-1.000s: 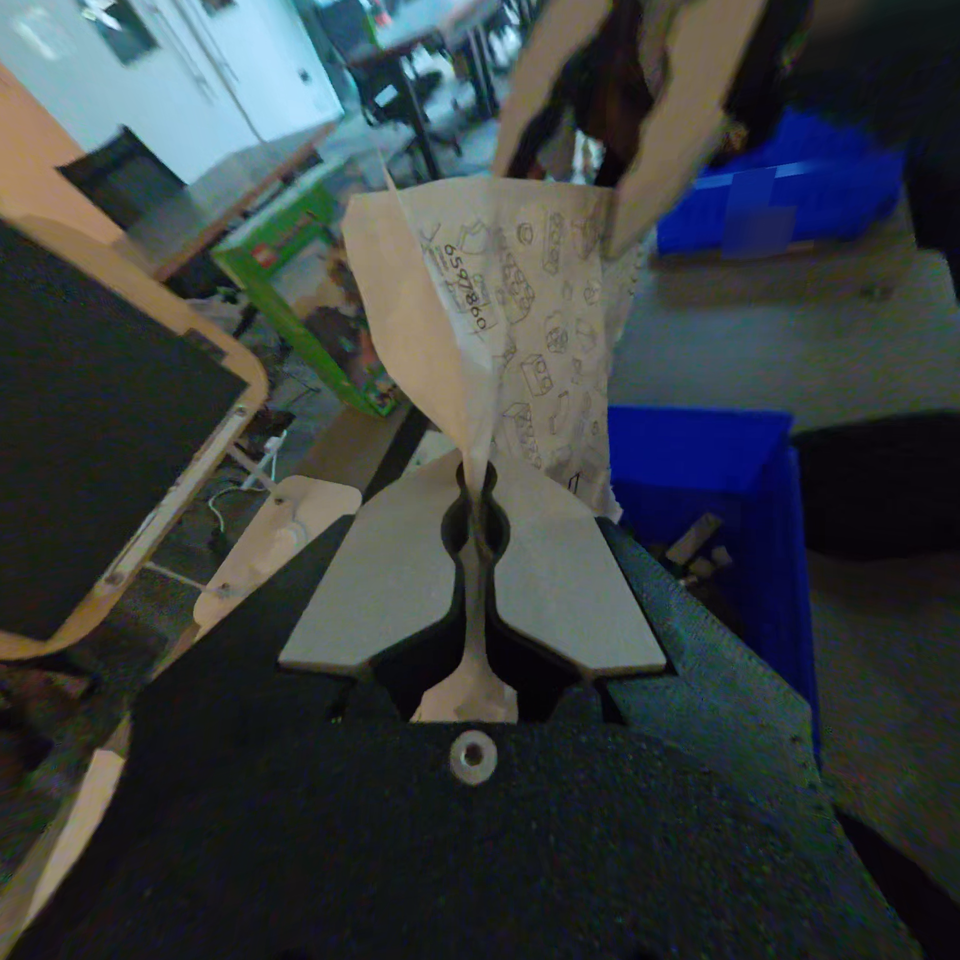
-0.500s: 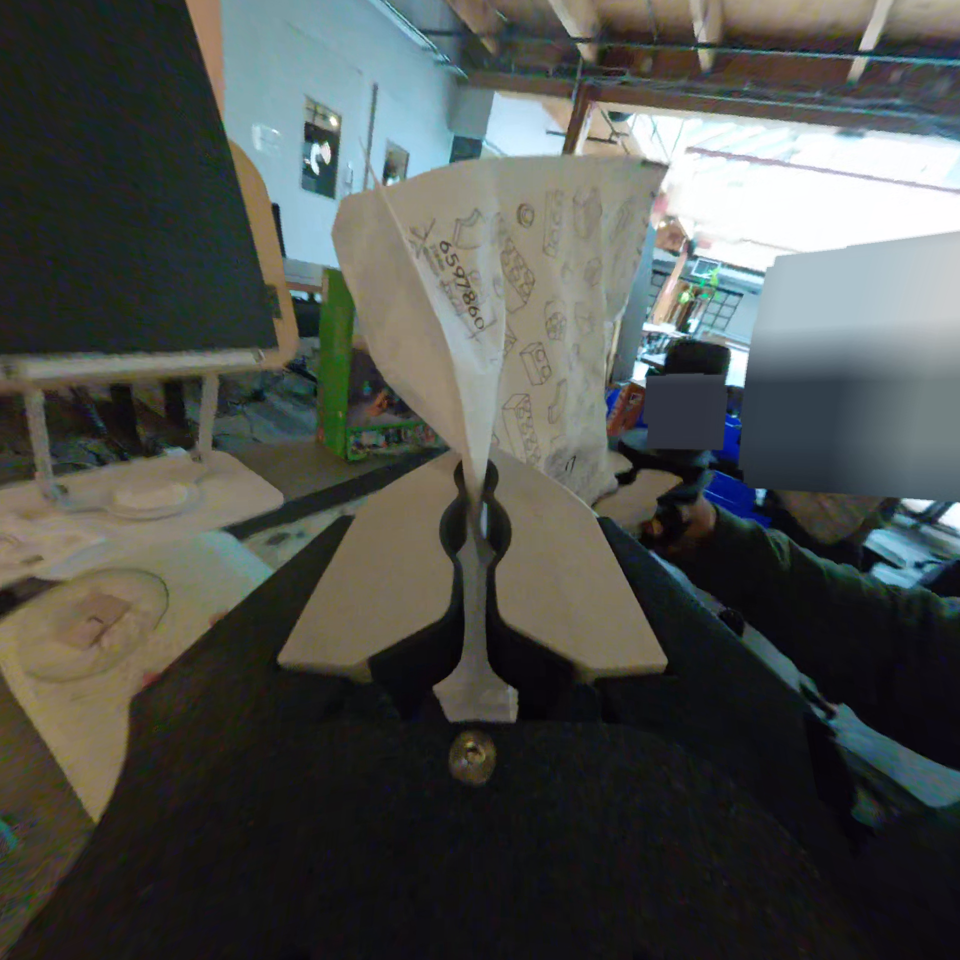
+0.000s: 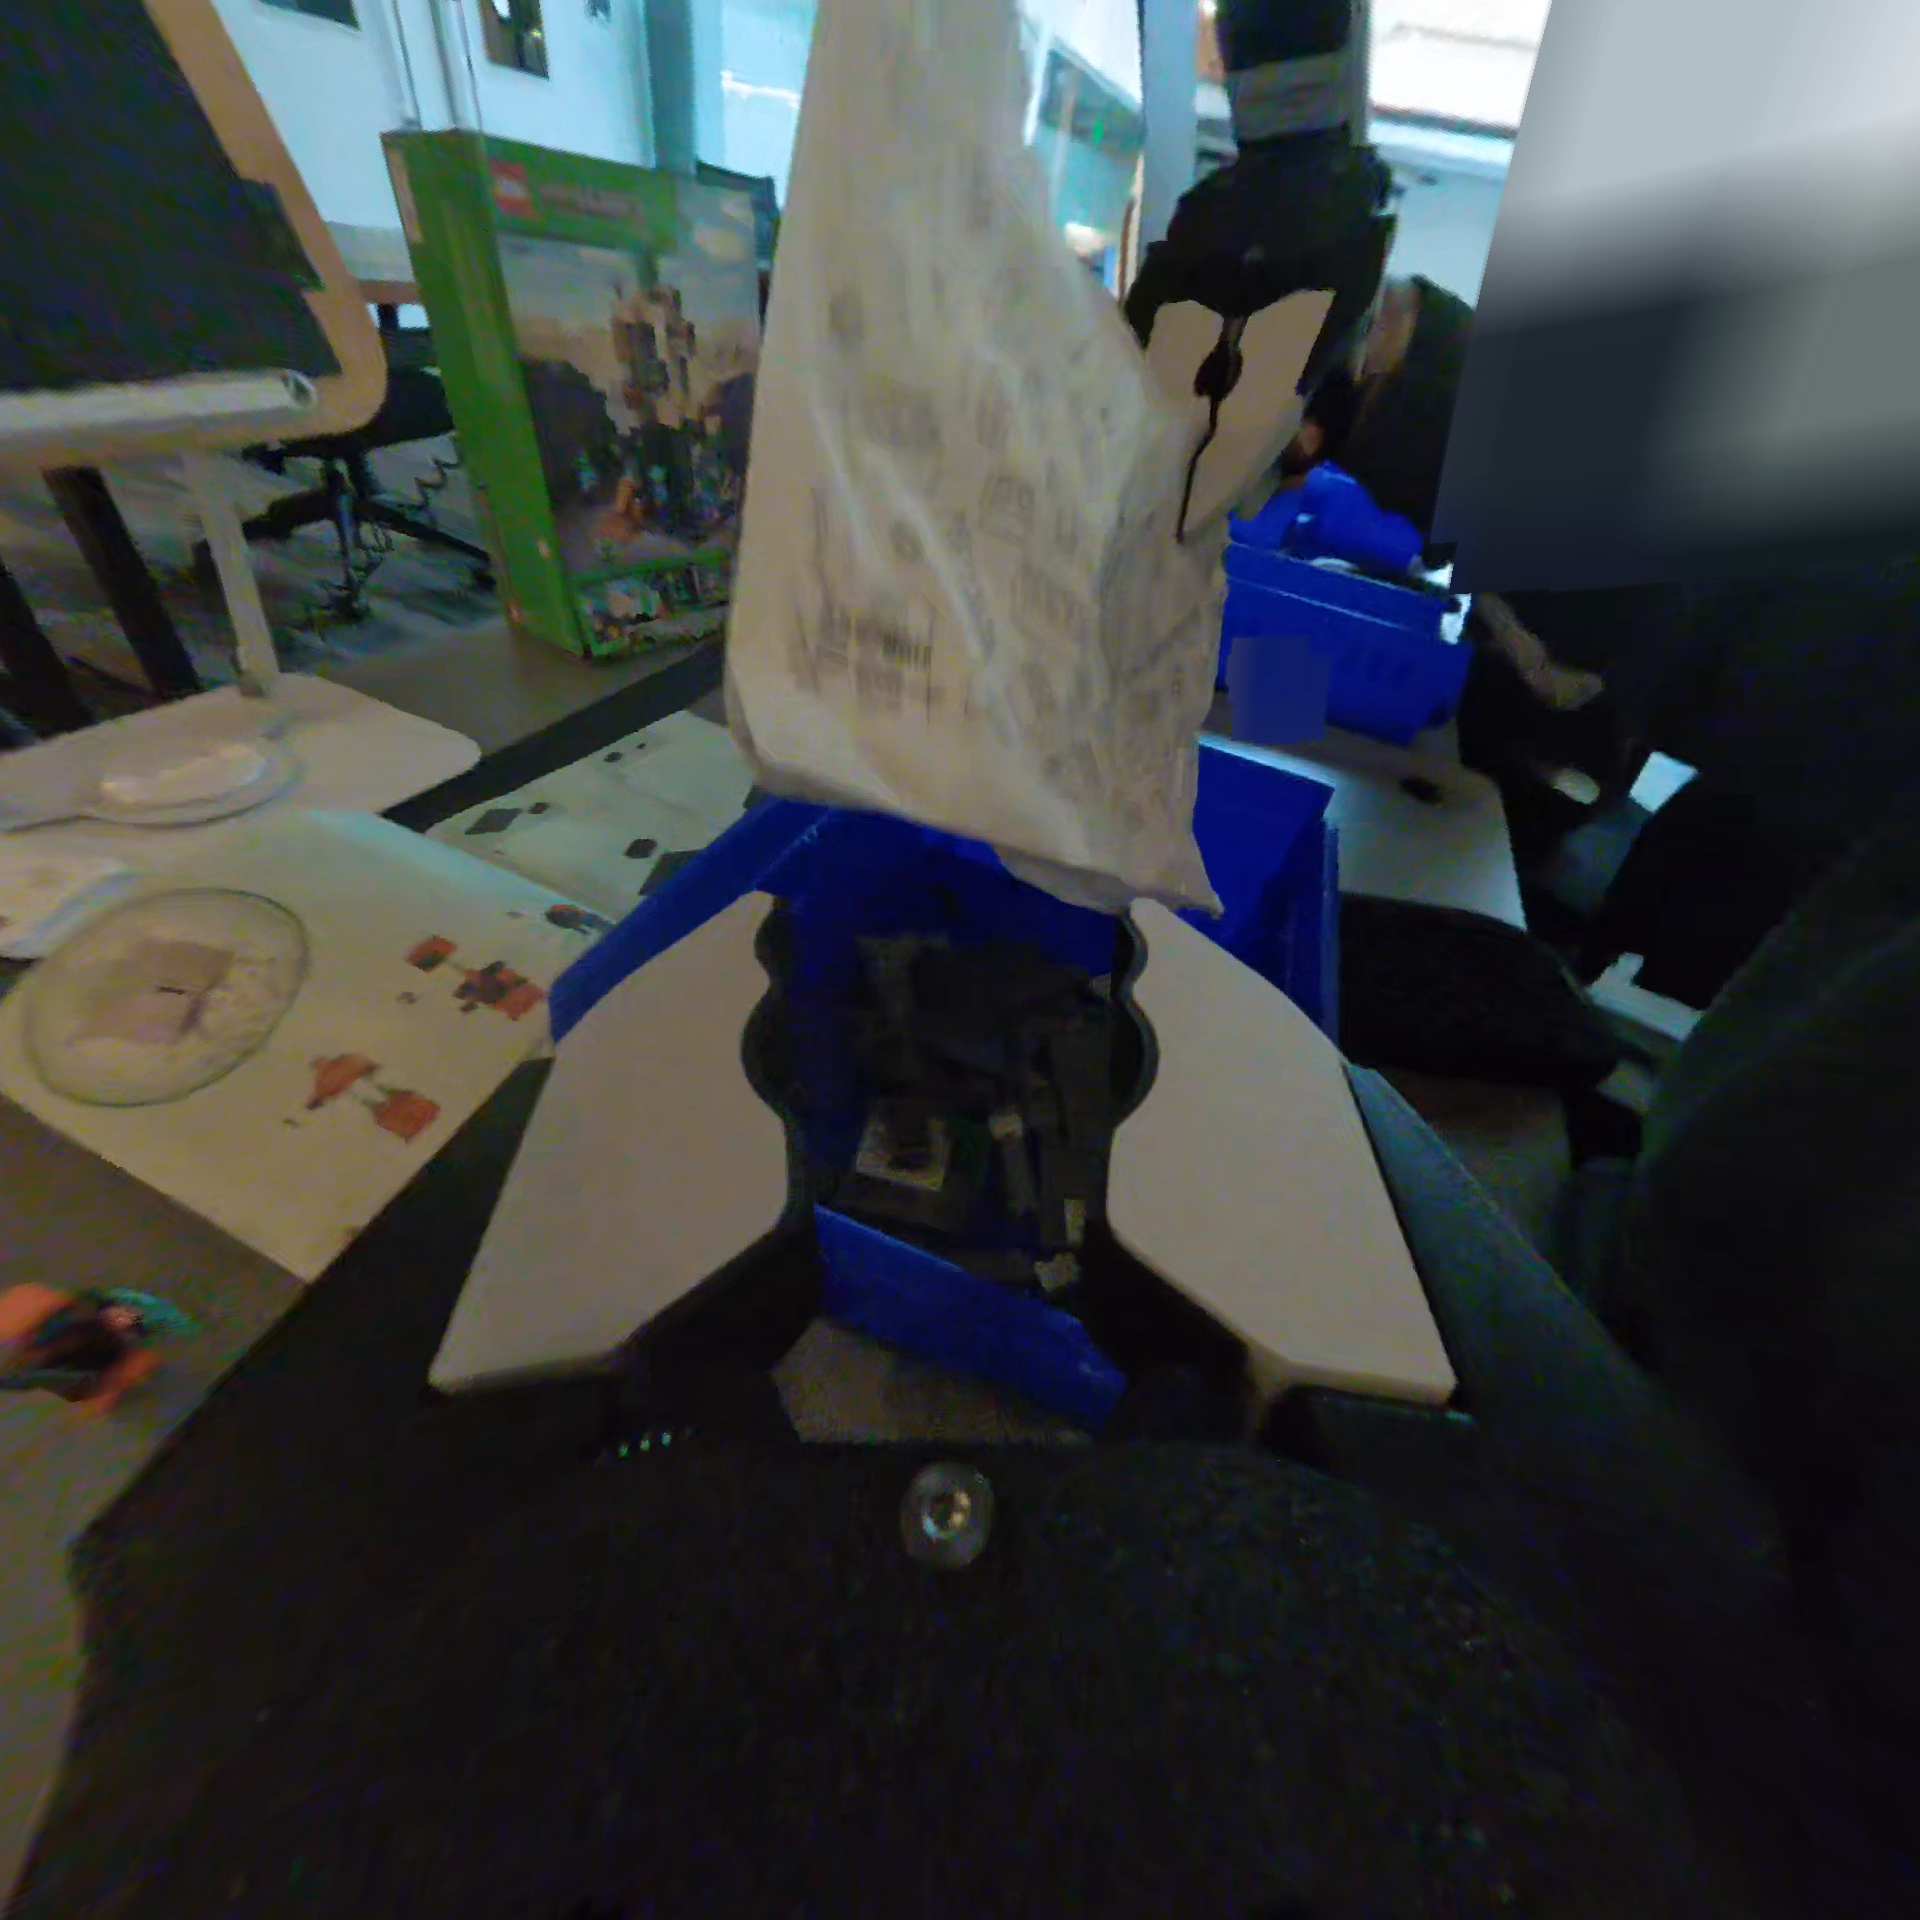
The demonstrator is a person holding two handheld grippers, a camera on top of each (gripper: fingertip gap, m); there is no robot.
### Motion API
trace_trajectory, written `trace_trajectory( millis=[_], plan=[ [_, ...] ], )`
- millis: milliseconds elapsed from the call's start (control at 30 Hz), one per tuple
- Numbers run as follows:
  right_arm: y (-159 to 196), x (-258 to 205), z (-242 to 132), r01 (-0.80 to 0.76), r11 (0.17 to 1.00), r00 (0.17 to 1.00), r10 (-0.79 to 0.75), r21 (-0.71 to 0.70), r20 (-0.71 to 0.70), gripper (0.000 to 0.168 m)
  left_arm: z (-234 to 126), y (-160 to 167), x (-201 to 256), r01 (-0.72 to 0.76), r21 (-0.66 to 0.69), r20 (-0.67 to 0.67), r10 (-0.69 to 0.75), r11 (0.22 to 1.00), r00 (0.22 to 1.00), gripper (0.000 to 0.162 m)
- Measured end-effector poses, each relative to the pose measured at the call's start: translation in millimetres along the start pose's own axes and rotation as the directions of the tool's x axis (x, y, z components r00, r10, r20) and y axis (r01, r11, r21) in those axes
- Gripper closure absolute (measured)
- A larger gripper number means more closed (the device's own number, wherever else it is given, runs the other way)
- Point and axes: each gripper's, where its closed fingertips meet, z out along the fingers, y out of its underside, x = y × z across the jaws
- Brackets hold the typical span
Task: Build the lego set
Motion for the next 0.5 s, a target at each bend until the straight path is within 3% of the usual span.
trace_trajectory(
  millis=[133, 267, 367, 400, 467, 500],
  plan=[
    [4.2, -4.1, 0.0, 0.024, 0.993, 0.997, -0.017, -0.113, 0.069, 0.168, 2.2, -24.5, -3.9, -0.133, -0.072, -0.036, 0.131, 0.988, 0.991, 0.091],
    [2.1, -8.3, 9.2, 0.069, 0.975, 0.99, -0.04, -0.213, 0.136, 0.168, 34.8, -27.4, -13.7, -0.204, -0.193, -0.11, 0.185, 0.96, 0.976, 0.08],
    [-2.3, -8.2, 16.0, 0.082, 0.962, 0.985, -0.039, -0.259, 0.169, 0.168, 58.7, -16.4, -3.1, -0.203, -0.253, -0.277, 0.13, 0.946, 0.952, 0.083],
    [-4.1, -8.0, 17.9, 0.087, 0.961, 0.984, -0.041, -0.262, 0.175, 0.168, 66.1, -11.7, -0.8, -0.224, -0.268, -0.306, 0.137, 0.937, 0.942, 0.095],
    [-3.3, -4.9, 19.7, 0.089, 0.957, 0.985, -0.042, -0.278, 0.17, 0.168, 74.6, -2.1, 3.0, -0.284, -0.295, -0.344, 0.175, 0.912, 0.922, 0.15],
    [-0.7, -0.9, 18.6, 0.087, 0.954, 0.987, -0.045, -0.286, 0.152, 0.168, 78.3, -2.4, 0.2, -0.272, -0.291, -0.319, 0.175, 0.917, 0.931, 0.161]
  ],
)
